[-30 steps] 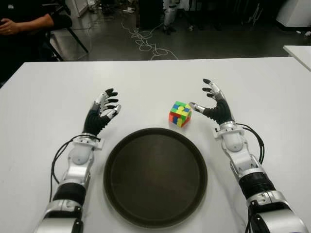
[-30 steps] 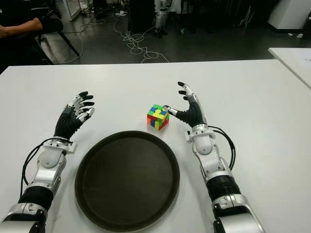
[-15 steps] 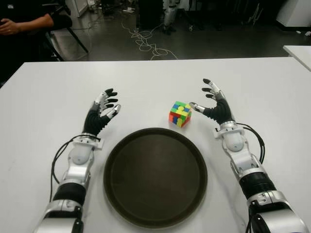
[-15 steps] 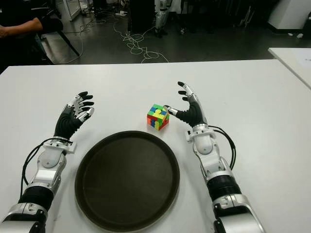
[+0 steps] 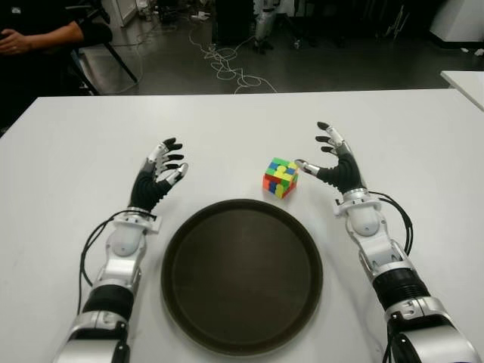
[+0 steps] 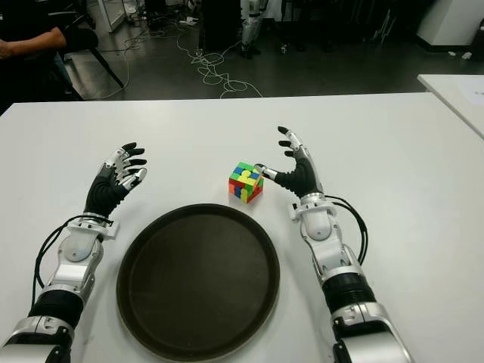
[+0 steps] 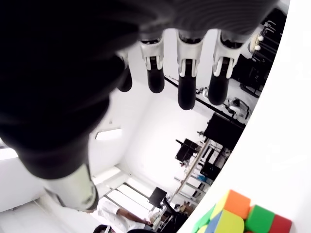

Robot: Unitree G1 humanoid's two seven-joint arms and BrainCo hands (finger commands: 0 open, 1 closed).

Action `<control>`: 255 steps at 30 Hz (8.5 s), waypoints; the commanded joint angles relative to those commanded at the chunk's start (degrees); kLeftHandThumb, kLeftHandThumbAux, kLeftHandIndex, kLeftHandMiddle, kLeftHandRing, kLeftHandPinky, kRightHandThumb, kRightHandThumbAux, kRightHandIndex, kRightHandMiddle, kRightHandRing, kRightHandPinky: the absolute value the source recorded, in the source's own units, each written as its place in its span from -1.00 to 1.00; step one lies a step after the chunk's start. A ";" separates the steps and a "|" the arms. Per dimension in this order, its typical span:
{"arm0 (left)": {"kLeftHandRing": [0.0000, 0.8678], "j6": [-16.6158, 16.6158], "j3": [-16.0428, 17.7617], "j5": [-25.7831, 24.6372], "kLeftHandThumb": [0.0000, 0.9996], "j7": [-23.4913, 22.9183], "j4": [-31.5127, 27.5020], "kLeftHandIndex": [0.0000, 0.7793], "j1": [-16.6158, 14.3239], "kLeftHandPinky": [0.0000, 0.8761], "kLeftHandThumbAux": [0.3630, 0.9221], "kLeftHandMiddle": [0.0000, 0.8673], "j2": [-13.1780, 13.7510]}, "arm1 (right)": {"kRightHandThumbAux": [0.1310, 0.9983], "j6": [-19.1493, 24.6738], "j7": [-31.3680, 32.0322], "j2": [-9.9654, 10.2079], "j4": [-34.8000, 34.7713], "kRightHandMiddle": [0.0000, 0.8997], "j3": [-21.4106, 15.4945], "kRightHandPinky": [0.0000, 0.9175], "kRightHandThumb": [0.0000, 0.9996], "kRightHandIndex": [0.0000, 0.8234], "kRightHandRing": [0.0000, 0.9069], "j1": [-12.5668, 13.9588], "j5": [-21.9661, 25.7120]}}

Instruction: Pick up the Rubik's Cube and put it in the plate

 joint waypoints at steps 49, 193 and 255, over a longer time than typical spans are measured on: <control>-0.48 -0.73 -0.58 1.17 -0.72 1.58 -0.45 -0.63 0.51 -0.41 -0.26 -0.54 -0.12 | 0.47 -12.19 -25.70 -3.68 25.08 -0.73 15.33 -0.57 -1.00 -0.85 -0.65 -15.32 -21.93; -0.51 -0.65 -1.05 0.56 -0.67 2.35 0.90 -0.63 -0.36 -0.52 -0.26 -0.52 -0.51 | 0.33 -1.93 -1.68 -9.40 25.05 -0.49 27.86 -0.40 -1.00 -0.60 -0.43 -20.36 -25.65; -0.51 -1.27 -0.88 0.30 -0.66 1.72 1.50 -0.65 -0.40 -0.48 -0.34 -0.55 -0.63 | 0.39 -3.59 -5.49 -7.06 24.32 -0.47 31.17 -0.45 -1.00 -0.54 -0.45 -19.09 -27.34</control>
